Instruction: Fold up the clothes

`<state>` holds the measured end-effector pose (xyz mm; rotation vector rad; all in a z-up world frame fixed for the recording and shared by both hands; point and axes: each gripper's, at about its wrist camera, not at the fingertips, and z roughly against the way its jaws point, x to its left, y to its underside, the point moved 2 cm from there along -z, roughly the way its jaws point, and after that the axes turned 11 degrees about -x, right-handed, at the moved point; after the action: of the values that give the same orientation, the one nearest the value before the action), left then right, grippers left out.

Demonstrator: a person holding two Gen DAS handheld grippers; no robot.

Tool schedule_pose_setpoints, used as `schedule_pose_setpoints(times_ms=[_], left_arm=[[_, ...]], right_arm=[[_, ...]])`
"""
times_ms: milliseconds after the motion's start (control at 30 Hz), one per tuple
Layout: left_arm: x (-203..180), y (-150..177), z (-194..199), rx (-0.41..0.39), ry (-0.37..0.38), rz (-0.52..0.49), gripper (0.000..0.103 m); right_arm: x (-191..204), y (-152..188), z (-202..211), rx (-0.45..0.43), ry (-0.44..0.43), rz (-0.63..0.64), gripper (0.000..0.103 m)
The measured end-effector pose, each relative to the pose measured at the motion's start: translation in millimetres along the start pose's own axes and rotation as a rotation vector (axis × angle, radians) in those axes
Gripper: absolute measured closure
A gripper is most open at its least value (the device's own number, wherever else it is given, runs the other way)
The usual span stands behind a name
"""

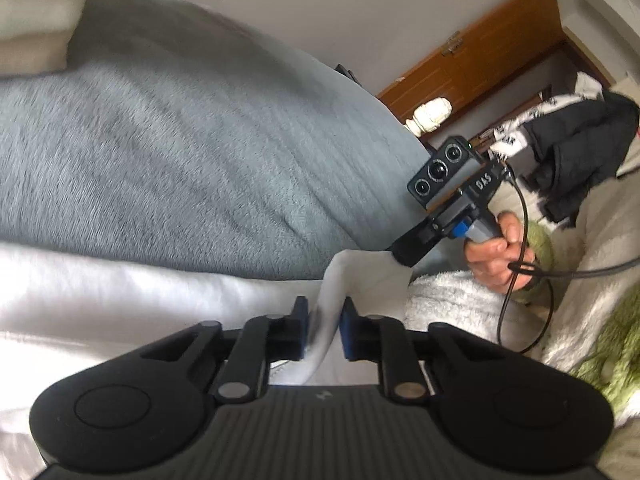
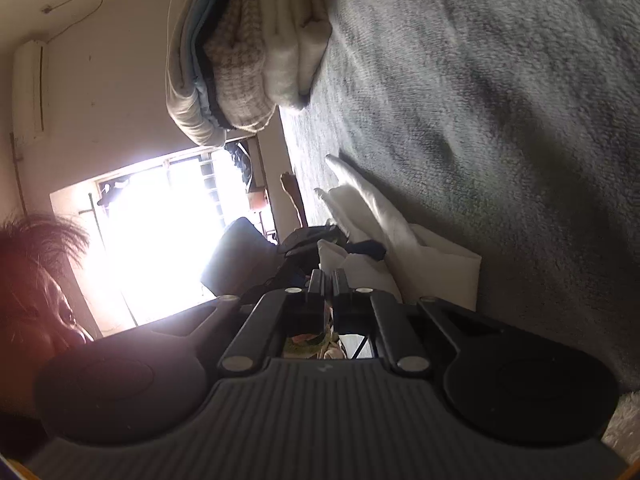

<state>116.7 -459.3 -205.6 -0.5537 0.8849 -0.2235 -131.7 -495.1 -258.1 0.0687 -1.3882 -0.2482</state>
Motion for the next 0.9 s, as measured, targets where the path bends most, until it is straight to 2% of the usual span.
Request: schedule_pose_setpoints(times_ms=[133, 200, 267, 333, 400, 467, 567, 733, 900], left_arm=[[9.5, -2.1, -6.3, 0.029, -0.007, 0.074, 0.097], [16.3, -2.2, -11.9, 0.056, -0.01, 0.12, 0.097], [24.0, -1.4, -16.3, 0.079, -0.006, 0.174, 0.098], [29.7, -3.1, -17.4, 0.082, 0.007, 0.215, 0.098], [33.8, -4.3, -17.9, 0.086, 0.015, 0.241, 0.098], [36.4, -5.0, -18.2, 0.091, 0.019, 0.255, 0.098], [36.2, -5.5, -20.1, 0.104, 0.025, 0.252, 0.098], [34.1, -5.9, -20.3, 0.112, 0.052, 0.245, 0.097], [33.7, -3.5, -16.5, 0.1, 0.076, 0.252, 0.097]], right_arm=[[5.2, 1.1, 7.7, -0.065, 0.077, 0.09, 0.097], [18.9, 2.6, 16.8, -0.132, 0.137, 0.225, 0.097], [43.0, 9.1, 26.1, -0.206, 0.174, 0.426, 0.096], [69.5, 22.7, 30.1, -0.238, 0.187, 0.654, 0.095], [89.3, 42.1, 22.5, -0.198, 0.21, 0.889, 0.086], [100.7, 61.8, 9.5, -0.137, 0.249, 1.109, 0.061], [103.9, 85.5, -10.1, -0.03, 0.269, 1.357, 0.053], [99.4, 97.4, -27.4, 0.081, 0.268, 1.488, 0.043], [94.8, 108.8, -44.3, 0.196, 0.265, 1.613, 0.043]])
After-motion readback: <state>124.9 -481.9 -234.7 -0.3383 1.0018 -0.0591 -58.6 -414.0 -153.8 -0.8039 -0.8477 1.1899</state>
